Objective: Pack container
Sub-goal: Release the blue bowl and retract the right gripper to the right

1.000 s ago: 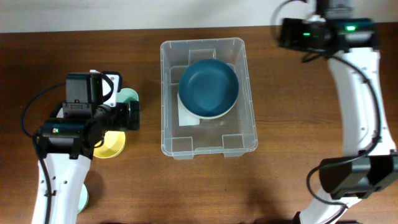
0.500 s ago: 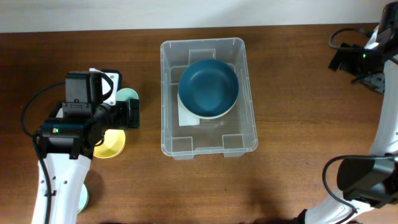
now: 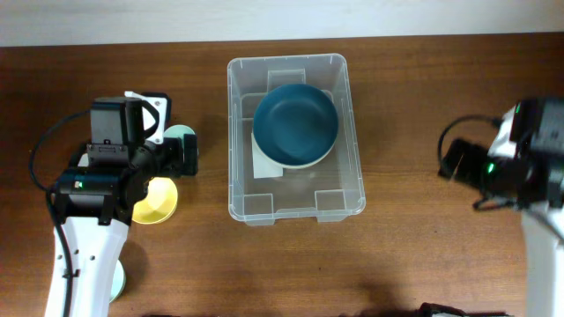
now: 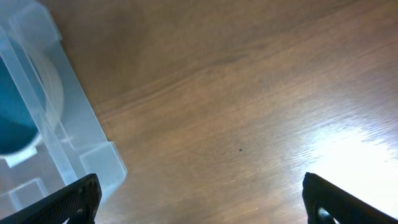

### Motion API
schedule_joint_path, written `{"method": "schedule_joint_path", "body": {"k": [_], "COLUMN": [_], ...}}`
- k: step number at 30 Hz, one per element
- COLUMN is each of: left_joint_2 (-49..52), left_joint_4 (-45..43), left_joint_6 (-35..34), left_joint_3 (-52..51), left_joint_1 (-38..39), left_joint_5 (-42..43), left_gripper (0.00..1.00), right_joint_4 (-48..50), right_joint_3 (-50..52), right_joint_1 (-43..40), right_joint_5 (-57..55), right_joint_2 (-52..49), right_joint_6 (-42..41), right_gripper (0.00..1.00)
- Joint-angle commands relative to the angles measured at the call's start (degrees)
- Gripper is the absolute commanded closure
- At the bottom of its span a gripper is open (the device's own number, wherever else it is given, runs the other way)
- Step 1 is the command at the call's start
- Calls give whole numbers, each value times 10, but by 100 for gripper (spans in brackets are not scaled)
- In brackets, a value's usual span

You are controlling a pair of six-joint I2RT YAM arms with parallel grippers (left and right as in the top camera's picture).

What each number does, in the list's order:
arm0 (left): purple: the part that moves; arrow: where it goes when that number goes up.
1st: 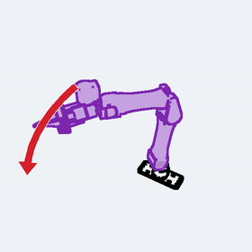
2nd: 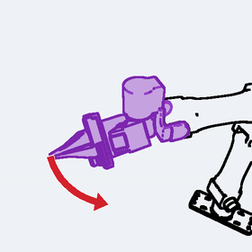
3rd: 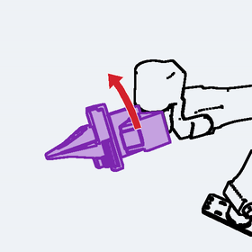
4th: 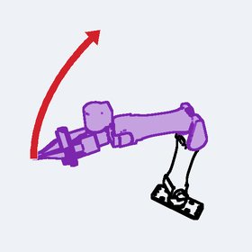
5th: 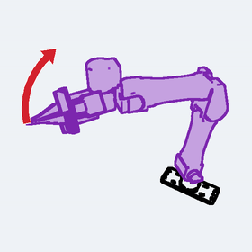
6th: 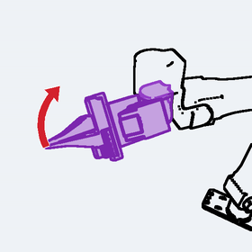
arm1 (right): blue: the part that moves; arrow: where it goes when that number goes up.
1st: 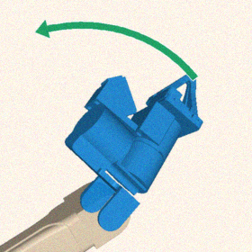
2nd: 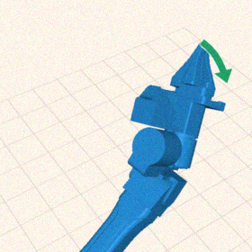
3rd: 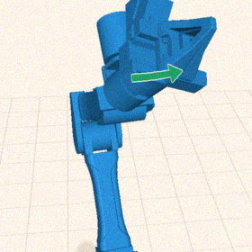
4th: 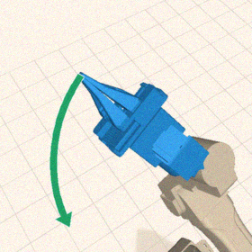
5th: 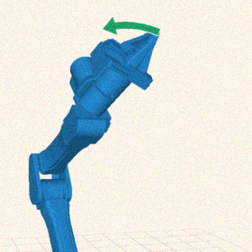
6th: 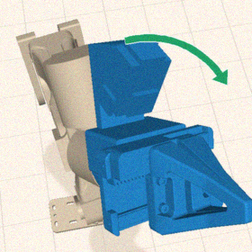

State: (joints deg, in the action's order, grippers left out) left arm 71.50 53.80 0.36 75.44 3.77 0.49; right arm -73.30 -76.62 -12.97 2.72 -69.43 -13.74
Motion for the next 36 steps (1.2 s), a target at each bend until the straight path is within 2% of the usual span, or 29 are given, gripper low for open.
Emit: {"method": "schedule_joint_path", "body": {"k": [1, 6, 13, 23, 29, 30, 31, 34, 36], "left_joint_2": [10, 84, 283, 430, 467, 467, 467, 467, 467], "left_joint_4": [-18, -19, -13, -9, 11, 11, 12, 20, 25], "left_joint_6": [-12, -24, -26, -25, -25, -25, -25, -25, -25], "left_joint_3": [9, 59, 190, 193, 193, 193, 193, 193, 193], "left_joint_1": [-2, -2, -2, -2, -1, -1, -2, -2, -1], "left_joint_5": [-2, -5, -9, -2, 8, 8, 8, 8, 8], "left_gripper": [0, 1, 4, 4, 5, 8, 26, 64, 77], "right_joint_4": [24, 27, 31, 34, 36, 37, 37, 36, 36], "right_joint_3": [70, 85, 85, 85, 85, 85, 85, 85, 85], "right_joint_1": [10, 11, 11, 10, 11, 11, 10, 11, 10], "right_joint_5": [7, 7, 7, 7, 7, 7, 7, 7, 7], "right_joint_2": [13, -6, -14, -14, -14, -14, -14, -14, -14], "right_joint_6": [-7, -1, 0, -1, -1, -1, -1, -1, -1], "right_gripper": [1, 1, 1, 1, 1, 1, 1, 1, 1]}}
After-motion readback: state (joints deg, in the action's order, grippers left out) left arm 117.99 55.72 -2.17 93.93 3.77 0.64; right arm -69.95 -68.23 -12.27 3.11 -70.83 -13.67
